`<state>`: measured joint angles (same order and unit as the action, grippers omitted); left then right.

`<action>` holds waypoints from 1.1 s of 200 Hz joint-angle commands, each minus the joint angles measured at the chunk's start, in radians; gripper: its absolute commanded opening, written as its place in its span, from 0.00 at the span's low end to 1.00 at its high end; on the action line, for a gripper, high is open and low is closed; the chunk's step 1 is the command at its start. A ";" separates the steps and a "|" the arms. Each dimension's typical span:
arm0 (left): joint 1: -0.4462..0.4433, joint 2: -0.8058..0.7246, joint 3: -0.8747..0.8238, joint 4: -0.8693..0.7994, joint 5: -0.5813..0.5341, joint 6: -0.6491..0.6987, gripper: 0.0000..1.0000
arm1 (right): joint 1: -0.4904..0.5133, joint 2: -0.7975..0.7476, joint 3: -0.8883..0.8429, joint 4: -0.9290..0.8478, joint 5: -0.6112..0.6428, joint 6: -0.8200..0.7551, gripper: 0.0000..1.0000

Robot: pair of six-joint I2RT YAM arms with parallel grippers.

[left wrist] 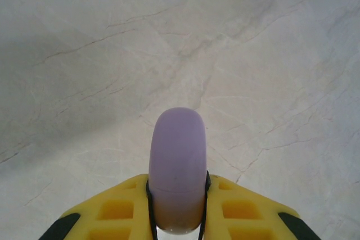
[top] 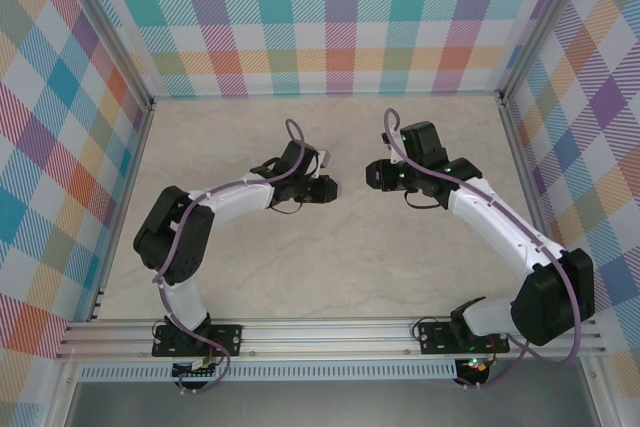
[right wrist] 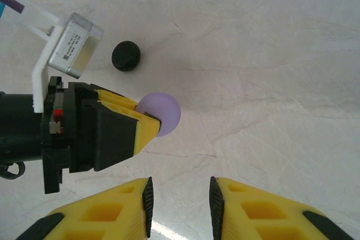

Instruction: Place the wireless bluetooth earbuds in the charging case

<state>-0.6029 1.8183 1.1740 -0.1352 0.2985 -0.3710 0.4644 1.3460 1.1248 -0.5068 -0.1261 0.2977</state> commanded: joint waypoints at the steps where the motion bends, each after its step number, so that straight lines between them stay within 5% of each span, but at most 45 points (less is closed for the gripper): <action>1: 0.015 0.034 0.045 -0.033 0.033 -0.009 0.13 | 0.003 0.012 0.018 -0.023 0.006 -0.018 0.35; 121: 0.028 0.172 0.082 -0.020 0.065 -0.044 0.19 | 0.003 0.038 0.036 -0.047 0.022 -0.025 0.37; 154: 0.028 0.175 0.075 -0.032 0.041 -0.048 0.46 | 0.003 0.039 0.035 -0.049 0.035 -0.022 0.38; 220: 0.028 0.071 0.035 -0.084 -0.065 0.008 0.68 | 0.003 0.035 0.014 -0.054 0.154 -0.003 0.46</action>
<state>-0.5861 1.9675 1.2324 -0.1612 0.3096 -0.3988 0.4644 1.3739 1.1297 -0.5449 -0.0544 0.2977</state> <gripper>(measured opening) 0.663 0.446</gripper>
